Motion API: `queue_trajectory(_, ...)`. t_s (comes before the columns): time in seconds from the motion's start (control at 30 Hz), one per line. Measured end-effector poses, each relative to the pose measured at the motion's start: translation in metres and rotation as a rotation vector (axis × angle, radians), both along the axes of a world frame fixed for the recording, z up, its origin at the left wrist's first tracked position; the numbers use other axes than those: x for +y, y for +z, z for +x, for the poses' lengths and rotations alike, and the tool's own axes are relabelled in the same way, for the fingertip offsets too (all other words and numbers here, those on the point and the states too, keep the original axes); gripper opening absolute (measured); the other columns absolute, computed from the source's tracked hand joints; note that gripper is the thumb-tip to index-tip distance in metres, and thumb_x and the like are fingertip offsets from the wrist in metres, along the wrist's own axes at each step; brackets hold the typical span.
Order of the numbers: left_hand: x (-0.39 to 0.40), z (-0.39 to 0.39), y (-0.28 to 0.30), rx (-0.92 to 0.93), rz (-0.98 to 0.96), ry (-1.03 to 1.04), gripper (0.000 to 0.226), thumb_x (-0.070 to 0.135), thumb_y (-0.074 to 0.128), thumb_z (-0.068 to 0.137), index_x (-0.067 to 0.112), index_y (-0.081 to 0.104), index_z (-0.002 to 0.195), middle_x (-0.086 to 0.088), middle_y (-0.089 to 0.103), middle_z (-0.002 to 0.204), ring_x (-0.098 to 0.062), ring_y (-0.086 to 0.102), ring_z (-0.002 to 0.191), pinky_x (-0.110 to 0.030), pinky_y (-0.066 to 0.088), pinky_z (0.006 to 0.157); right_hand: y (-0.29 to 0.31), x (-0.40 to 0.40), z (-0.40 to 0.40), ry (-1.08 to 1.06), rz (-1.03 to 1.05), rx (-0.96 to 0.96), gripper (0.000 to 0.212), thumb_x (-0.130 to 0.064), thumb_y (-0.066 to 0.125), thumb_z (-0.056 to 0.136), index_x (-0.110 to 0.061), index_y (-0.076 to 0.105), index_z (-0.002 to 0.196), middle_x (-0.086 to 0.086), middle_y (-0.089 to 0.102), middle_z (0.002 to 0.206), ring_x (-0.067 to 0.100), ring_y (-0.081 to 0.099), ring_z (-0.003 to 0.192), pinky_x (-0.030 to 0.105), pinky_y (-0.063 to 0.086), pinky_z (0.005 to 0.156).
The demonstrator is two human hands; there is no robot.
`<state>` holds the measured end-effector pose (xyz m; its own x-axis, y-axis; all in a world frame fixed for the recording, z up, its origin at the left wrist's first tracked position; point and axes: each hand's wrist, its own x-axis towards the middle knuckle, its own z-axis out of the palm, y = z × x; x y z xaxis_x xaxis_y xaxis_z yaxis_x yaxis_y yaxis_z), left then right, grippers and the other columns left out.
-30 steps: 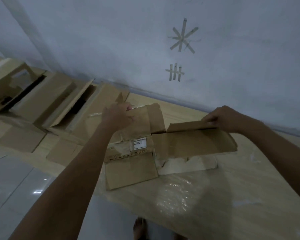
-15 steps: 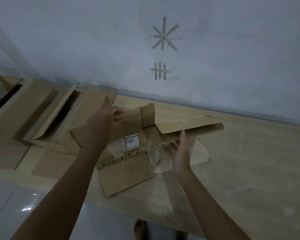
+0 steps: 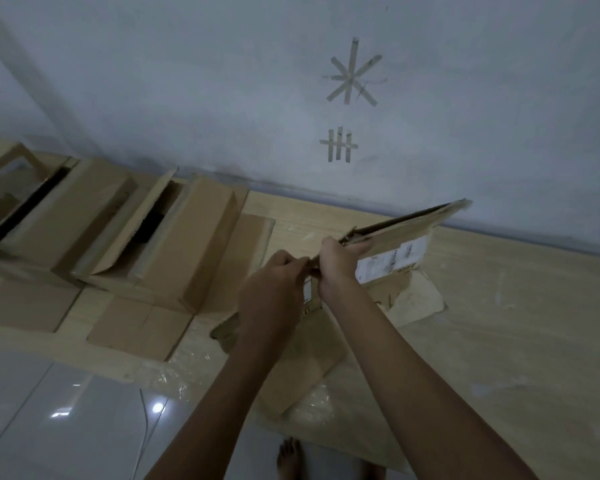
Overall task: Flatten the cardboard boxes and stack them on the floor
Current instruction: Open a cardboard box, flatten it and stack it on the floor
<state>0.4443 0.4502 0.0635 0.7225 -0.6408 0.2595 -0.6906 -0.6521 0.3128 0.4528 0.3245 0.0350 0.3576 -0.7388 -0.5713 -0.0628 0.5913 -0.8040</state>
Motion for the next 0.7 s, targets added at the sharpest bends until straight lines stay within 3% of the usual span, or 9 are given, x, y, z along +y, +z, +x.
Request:
queue_trajectory(0.07,0.001,-0.004,0.000,0.083,0.045,-0.144,0.027,0.029,0.055,0.100,0.030,0.067,0.124,0.006,0.061,0.102,-0.016,0.059,0.069,-0.026,0.031,0.053,0.002,-0.007,-0.006,-0.044,-0.041,0.096,0.076,-0.003,0.035,0.090,-0.026,0.004,0.156,0.011,0.035,0.154,0.037,0.053,0.124,0.052,0.050,0.099)
queue_trajectory(0.13,0.006,-0.007,0.008,0.309,0.064,-0.298,0.039,0.030,0.053,0.102,0.027,0.056,0.141,0.002,0.058,0.128,-0.018,0.062,0.101,-0.019,0.037,0.072,0.001,-0.013,-0.019,-0.071,-0.123,0.094,0.064,-0.001,0.034,0.091,-0.023,0.023,0.150,0.010,0.043,0.148,0.035,0.055,0.119,0.051,0.051,0.098)
queue_trajectory(0.2,0.011,-0.007,0.016,0.518,0.136,-0.363,0.058,0.041,0.055,0.101,0.021,0.040,0.153,-0.001,0.046,0.150,-0.017,0.050,0.129,-0.022,0.040,0.098,0.001,-0.020,-0.032,-0.053,-0.190,0.033,0.057,-0.007,0.042,0.089,-0.027,0.034,0.142,0.009,0.051,0.142,0.032,0.058,0.116,0.051,0.050,0.100)
queue_trajectory(0.27,0.015,-0.001,0.015,0.465,0.269,-0.409,0.076,0.064,0.043,0.096,0.018,0.032,0.156,0.000,0.037,0.158,-0.018,0.035,0.143,-0.037,0.035,0.113,0.005,-0.029,-0.043,0.001,-0.180,-0.041,0.059,-0.015,0.050,0.087,-0.027,0.036,0.143,0.008,0.056,0.137,0.032,0.061,0.114,0.054,0.050,0.099)
queue_trajectory(0.37,0.016,0.005,0.004,0.384,0.180,-0.334,0.094,0.088,0.031,0.081,0.037,0.018,0.158,0.010,0.013,0.167,-0.015,0.014,0.152,-0.044,0.027,0.120,0.016,-0.050,-0.056,0.027,-0.101,-0.211,0.038,-0.009,0.051,0.098,-0.017,0.047,0.135,0.014,0.067,0.122,0.033,0.067,0.106,0.050,0.055,0.092)
queue_trajectory(0.43,0.010,-0.005,-0.010,0.412,0.044,-0.253,0.086,0.085,0.038,0.084,0.050,0.007,0.156,0.017,0.000,0.167,-0.016,0.006,0.154,-0.048,0.024,0.121,0.021,-0.065,-0.067,0.054,-0.070,-0.251,0.030,-0.010,0.049,0.101,-0.014,0.052,0.130,0.016,0.068,0.119,0.032,0.067,0.107,0.048,0.055,0.093)
queue_trajectory(0.5,-0.003,-0.028,-0.021,0.449,-0.028,-0.211,0.082,0.080,0.038,0.089,0.050,0.000,0.156,0.015,-0.007,0.168,-0.016,0.001,0.155,-0.053,0.022,0.122,0.019,-0.080,-0.081,0.083,-0.062,-0.229,0.028,-0.013,0.052,0.100,-0.011,0.053,0.128,0.016,0.069,0.119,0.033,0.067,0.107,0.048,0.055,0.093)
queue_trajectory(0.6,-0.026,-0.061,-0.046,0.482,-0.074,-0.162,0.080,0.077,0.033,0.093,0.046,-0.002,0.157,0.015,-0.008,0.168,-0.013,0.002,0.155,-0.051,0.024,0.122,0.005,-0.101,-0.106,0.109,-0.077,-0.147,0.027,-0.014,0.055,0.099,-0.006,0.056,0.125,0.017,0.071,0.112,0.029,0.071,0.095,0.041,0.059,0.081)
queue_trajectory(0.7,-0.049,-0.085,-0.083,0.503,-0.002,-0.132,0.073,0.075,0.029,0.095,0.044,0.007,0.158,0.012,0.007,0.168,-0.017,0.017,0.153,-0.049,0.035,0.116,-0.018,-0.118,-0.139,0.115,-0.118,-0.045,0.023,-0.010,0.055,0.098,-0.003,0.060,0.119,0.014,0.072,0.099,0.024,0.071,0.081,0.034,0.058,0.068)
